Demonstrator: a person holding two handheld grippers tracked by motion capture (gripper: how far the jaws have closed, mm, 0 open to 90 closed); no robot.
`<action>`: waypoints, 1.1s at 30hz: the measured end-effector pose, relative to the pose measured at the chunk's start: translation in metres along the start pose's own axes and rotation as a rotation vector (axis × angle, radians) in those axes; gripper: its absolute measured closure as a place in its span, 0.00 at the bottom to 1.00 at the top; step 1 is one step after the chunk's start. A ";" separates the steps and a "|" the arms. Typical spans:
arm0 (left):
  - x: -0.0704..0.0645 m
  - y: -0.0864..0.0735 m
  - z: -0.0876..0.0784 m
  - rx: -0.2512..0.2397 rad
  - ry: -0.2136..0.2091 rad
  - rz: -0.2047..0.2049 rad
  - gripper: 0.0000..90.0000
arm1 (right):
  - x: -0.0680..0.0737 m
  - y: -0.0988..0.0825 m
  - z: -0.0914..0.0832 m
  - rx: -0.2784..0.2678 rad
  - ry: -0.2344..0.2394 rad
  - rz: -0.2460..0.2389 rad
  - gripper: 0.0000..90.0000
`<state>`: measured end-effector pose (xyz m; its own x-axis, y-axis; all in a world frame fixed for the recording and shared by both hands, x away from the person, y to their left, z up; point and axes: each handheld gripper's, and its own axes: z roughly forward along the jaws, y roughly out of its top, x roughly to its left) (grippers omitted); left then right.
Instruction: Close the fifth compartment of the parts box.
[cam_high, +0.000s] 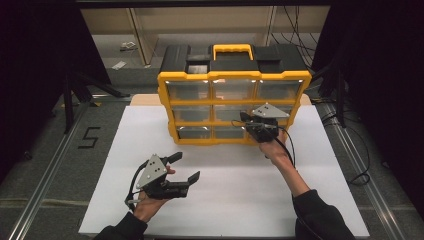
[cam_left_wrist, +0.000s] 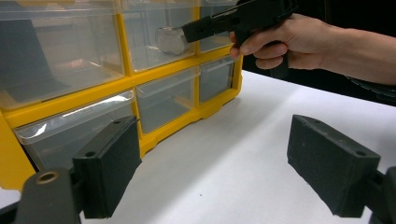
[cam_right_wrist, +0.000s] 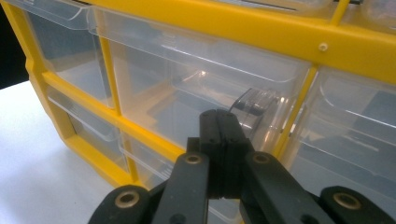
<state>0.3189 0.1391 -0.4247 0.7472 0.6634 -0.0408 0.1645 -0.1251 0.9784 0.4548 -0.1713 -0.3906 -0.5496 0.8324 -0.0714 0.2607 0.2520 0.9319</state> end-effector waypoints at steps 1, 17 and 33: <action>0.000 0.000 0.000 0.001 0.000 0.001 0.19 | 0.000 0.000 0.000 0.000 0.000 -0.001 1.00; 0.000 0.000 0.000 0.000 0.001 0.003 0.19 | 0.000 -0.001 0.002 0.013 0.009 0.000 1.00; 0.000 0.000 0.000 0.002 0.000 0.003 0.19 | 0.010 0.008 -0.017 -0.013 0.072 -0.002 0.96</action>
<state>0.3187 0.1389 -0.4246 0.7474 0.6633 -0.0382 0.1639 -0.1284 0.9781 0.4380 -0.1694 -0.3780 -0.6056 0.7943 -0.0479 0.2494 0.2466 0.9365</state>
